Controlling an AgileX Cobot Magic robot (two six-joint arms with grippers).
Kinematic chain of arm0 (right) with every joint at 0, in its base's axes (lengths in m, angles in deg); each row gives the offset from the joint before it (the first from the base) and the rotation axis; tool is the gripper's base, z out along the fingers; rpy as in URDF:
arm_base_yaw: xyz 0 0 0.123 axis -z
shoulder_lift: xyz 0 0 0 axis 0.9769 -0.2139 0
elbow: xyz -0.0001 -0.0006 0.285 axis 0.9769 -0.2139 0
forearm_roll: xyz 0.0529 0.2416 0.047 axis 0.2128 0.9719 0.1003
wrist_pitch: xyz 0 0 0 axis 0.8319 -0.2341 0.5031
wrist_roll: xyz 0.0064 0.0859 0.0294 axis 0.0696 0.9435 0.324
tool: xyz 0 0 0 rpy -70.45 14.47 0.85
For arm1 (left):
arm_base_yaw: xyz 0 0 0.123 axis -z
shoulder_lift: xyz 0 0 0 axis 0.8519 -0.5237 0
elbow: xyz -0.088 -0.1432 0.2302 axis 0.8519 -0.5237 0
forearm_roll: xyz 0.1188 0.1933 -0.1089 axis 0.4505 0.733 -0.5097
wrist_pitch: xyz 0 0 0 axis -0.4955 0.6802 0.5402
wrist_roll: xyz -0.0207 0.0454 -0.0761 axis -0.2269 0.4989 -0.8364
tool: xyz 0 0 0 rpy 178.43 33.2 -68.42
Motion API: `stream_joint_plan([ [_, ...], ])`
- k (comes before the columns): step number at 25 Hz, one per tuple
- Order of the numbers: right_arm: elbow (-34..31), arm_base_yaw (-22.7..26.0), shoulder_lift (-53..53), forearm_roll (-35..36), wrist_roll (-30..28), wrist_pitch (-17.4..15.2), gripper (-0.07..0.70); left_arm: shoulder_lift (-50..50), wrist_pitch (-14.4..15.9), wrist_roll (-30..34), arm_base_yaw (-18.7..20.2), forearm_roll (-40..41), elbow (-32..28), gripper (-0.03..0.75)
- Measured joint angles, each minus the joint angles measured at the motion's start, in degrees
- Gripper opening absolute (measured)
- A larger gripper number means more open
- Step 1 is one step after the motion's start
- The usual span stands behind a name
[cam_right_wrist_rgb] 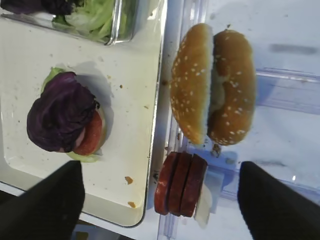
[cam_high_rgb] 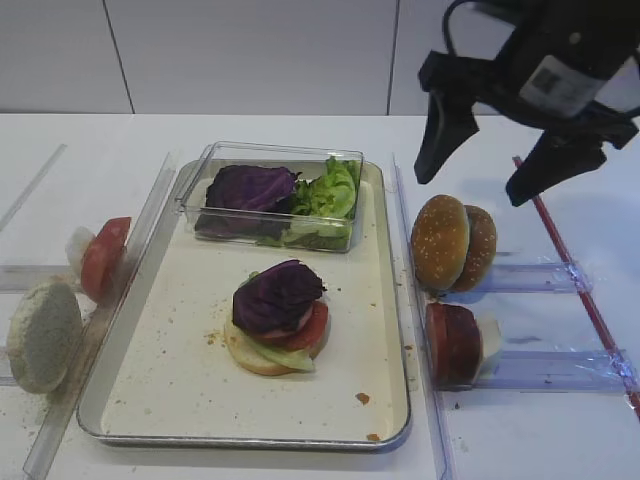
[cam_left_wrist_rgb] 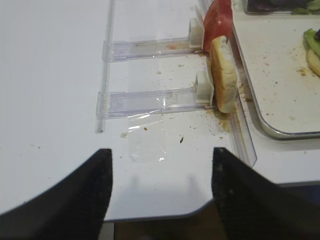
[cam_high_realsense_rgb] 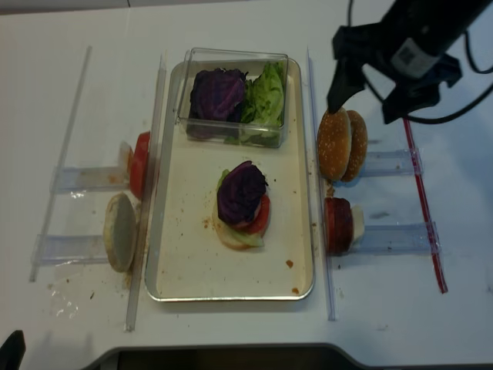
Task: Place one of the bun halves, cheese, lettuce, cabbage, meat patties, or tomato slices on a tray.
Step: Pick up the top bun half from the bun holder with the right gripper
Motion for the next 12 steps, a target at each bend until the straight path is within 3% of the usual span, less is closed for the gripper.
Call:
stream_joint_plan([
  [12, 3.0, -2.4, -8.3, -1.9, 1.7, 1.4, 0.626, 0.0, 0.0, 0.0, 0.0, 0.0, 0.0, 0.413],
])
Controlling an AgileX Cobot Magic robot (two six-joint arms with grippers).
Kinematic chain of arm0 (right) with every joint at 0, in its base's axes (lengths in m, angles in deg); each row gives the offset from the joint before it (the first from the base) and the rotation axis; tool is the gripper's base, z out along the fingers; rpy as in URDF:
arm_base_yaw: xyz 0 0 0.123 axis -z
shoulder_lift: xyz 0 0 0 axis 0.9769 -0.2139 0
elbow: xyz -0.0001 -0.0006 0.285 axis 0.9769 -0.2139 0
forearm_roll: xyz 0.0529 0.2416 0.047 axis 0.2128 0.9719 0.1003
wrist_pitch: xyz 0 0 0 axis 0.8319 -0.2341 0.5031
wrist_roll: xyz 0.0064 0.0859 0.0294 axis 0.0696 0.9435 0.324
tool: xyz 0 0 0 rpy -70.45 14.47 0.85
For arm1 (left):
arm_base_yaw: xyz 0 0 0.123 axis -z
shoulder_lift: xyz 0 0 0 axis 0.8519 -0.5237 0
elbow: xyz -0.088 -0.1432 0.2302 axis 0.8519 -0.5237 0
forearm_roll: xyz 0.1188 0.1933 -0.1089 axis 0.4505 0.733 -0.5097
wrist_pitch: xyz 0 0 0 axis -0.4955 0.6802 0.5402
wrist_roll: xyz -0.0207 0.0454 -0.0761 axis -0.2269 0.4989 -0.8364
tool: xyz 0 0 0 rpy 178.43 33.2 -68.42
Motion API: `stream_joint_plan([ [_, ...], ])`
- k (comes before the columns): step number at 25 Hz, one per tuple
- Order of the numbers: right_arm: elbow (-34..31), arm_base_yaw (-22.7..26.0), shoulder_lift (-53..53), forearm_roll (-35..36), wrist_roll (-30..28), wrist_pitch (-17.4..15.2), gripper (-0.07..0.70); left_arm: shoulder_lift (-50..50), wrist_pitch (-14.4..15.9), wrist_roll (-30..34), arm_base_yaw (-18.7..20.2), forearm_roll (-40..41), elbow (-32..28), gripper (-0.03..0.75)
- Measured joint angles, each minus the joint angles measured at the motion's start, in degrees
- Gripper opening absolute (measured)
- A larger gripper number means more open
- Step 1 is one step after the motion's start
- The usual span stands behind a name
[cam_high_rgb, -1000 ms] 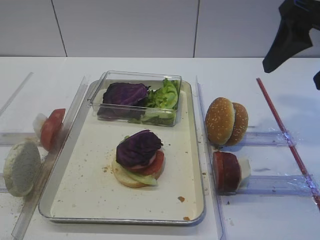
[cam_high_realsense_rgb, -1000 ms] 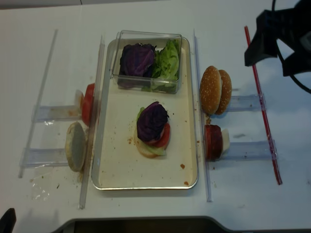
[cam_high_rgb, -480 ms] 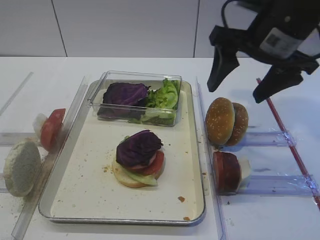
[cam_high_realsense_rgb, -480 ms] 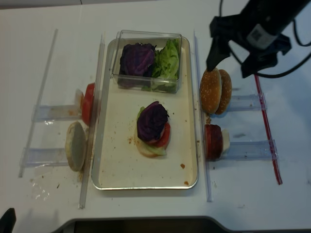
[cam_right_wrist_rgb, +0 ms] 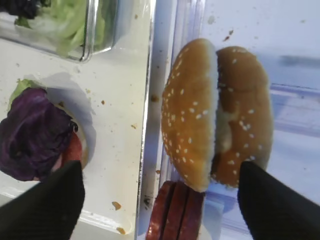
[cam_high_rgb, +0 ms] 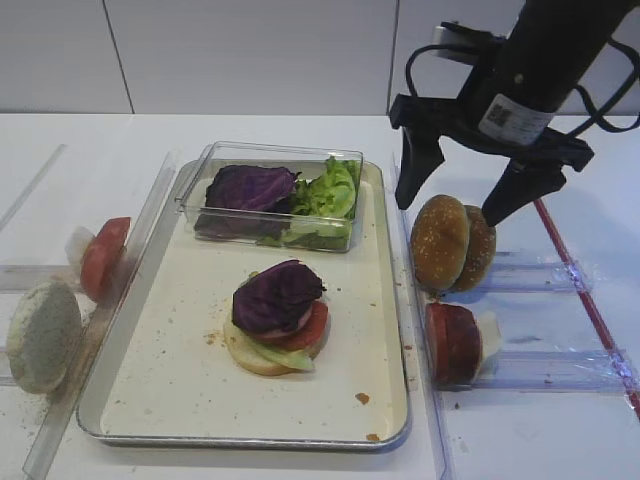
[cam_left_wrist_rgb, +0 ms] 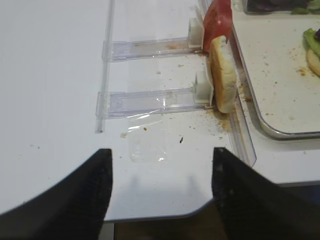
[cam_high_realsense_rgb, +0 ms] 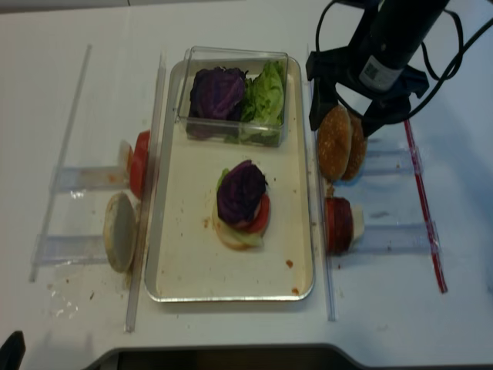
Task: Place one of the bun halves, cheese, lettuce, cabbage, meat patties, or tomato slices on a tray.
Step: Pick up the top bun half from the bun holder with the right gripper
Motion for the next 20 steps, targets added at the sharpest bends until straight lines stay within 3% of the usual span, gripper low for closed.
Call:
stream_joint_plan([
  [12, 0.2, -0.2, -2.2, 1.1, 0.0, 3.8, 0.626, 0.0, 0.0, 0.0, 0.0, 0.0, 0.0, 0.413],
  [20, 0.2, -0.2, -3.8, 2.6, 0.0, 4.5, 0.626, 0.0, 0.0, 0.0, 0.0, 0.0, 0.0, 0.413],
])
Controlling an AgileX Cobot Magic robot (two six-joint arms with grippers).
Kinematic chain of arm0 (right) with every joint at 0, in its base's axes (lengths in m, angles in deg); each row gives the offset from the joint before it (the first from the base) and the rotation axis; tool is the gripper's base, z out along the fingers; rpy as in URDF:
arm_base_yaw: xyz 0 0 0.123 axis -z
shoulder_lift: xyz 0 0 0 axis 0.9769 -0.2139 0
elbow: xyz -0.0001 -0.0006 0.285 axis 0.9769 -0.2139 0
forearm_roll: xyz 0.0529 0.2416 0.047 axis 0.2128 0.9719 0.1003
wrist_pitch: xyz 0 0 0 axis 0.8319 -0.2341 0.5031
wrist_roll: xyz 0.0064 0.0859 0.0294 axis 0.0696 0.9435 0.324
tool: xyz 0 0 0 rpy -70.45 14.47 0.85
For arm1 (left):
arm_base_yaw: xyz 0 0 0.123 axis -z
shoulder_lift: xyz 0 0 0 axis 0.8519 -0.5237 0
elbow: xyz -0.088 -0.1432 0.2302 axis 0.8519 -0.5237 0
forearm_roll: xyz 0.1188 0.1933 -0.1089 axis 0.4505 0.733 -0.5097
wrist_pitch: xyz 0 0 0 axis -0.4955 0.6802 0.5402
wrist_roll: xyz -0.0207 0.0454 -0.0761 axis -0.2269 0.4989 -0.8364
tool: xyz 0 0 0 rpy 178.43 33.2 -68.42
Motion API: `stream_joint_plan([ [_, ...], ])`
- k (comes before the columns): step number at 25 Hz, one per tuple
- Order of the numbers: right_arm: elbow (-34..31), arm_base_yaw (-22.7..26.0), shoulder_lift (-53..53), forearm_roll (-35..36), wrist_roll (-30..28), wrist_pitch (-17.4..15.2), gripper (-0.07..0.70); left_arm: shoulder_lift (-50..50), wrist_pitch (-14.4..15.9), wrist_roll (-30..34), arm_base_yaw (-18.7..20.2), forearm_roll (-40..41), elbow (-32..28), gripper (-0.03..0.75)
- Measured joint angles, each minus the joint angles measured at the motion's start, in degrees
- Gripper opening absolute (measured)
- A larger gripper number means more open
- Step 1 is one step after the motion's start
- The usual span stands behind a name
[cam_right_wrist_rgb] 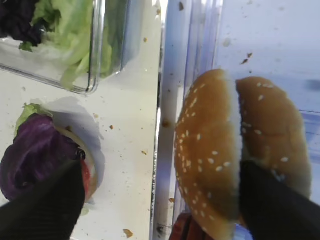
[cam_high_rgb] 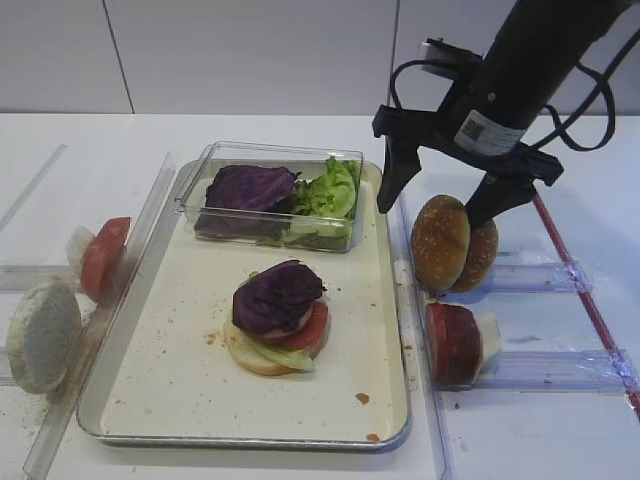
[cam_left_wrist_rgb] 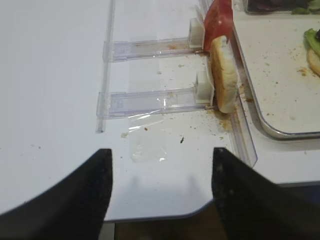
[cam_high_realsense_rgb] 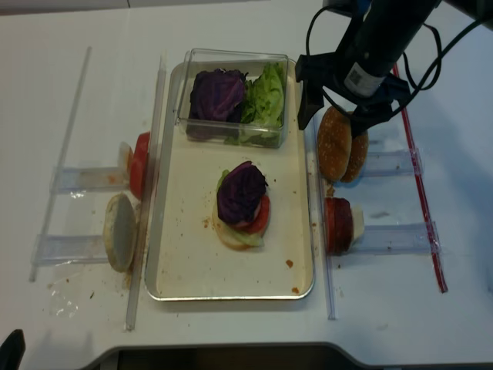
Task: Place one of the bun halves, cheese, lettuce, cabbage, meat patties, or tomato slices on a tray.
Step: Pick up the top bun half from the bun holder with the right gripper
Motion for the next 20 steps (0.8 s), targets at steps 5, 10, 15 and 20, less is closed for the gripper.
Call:
stream_joint_plan([
  [5, 0.1, -0.3, -1.0, 0.4, 0.0, 0.1, 0.626, 0.0, 0.0, 0.0, 0.0, 0.0, 0.0, 0.413],
  [10, 0.1, -1.9, -3.0, 0.5, 0.0, 0.6, 0.626, 0.0, 0.0, 0.0, 0.0, 0.1, 0.0, 0.413],
  [15, 0.1, -3.3, -4.9, -0.1, 0.0, 1.0, 0.610, 0.0, 0.0, 0.0, 0.0, 0.1, 0.0, 0.413],
  [20, 0.1, -3.3, -5.2, -1.3, 0.0, 0.9, 0.465, 0.0, 0.0, 0.0, 0.0, 0.1, 0.0, 0.413],
])
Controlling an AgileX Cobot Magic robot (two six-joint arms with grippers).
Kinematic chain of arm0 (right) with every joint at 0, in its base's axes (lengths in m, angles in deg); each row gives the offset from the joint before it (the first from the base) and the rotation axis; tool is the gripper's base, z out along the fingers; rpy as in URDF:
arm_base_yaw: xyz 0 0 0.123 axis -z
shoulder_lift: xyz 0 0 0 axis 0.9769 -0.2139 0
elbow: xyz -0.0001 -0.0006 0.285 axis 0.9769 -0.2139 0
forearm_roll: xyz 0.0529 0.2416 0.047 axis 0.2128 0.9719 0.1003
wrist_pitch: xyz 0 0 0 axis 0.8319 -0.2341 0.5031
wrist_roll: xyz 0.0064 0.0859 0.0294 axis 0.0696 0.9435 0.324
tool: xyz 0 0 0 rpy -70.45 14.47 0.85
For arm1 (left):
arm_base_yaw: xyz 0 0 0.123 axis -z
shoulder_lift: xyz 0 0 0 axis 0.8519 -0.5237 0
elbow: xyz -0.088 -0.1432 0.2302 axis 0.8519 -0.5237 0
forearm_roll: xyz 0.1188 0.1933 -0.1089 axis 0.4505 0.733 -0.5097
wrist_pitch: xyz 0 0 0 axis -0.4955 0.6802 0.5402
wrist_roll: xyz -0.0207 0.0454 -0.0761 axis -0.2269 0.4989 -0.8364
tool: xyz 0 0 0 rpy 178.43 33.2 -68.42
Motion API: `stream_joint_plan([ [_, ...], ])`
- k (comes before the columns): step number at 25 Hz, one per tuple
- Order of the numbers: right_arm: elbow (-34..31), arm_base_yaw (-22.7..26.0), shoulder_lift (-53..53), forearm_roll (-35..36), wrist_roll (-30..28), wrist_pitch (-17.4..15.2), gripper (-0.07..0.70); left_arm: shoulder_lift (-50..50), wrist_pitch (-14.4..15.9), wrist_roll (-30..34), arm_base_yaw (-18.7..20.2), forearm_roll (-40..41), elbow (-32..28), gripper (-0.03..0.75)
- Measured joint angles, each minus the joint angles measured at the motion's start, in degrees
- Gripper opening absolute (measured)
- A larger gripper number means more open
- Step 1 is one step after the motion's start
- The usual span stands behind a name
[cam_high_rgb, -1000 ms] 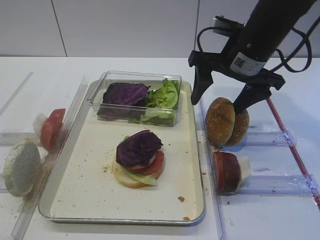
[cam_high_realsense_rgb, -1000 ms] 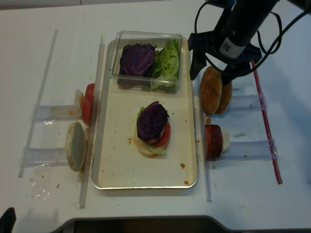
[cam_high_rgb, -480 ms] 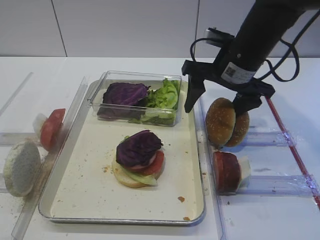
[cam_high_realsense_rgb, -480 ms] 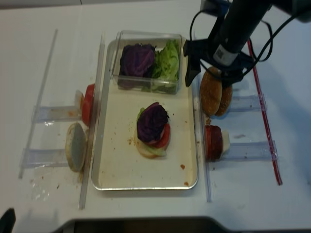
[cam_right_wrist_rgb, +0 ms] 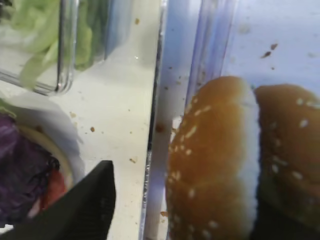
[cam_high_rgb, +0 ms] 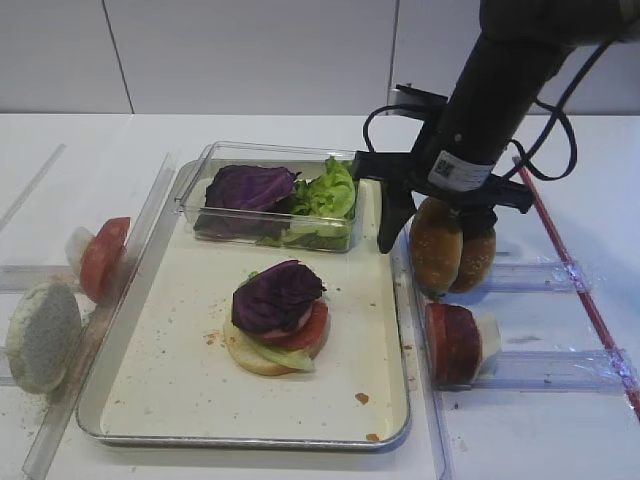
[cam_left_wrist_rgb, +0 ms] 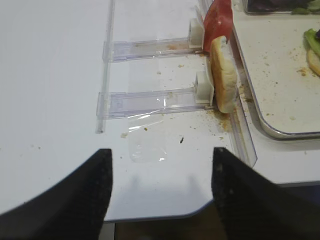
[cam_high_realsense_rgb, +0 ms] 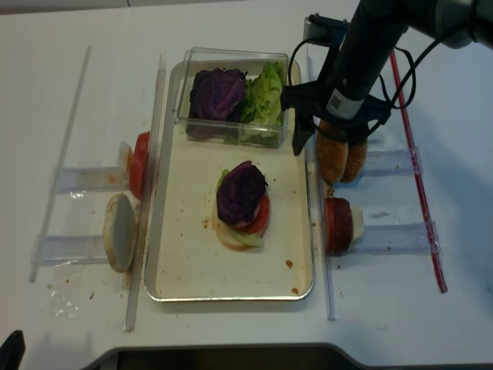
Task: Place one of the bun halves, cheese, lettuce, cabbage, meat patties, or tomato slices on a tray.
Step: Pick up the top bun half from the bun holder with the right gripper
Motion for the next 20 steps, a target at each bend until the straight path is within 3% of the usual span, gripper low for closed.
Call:
stream_joint_plan([
  [8, 0.0, 0.0, -0.2, -1.3, 0.1, -1.5, 0.197, 0.0, 0.0, 0.0, 0.0, 0.0, 0.0, 0.413],
  [20, 2.8, 0.0, -0.3, -1.2, 0.1, -5.1, 0.155, 0.0, 0.0, 0.0, 0.0, 0.0, 0.0, 0.413],
])
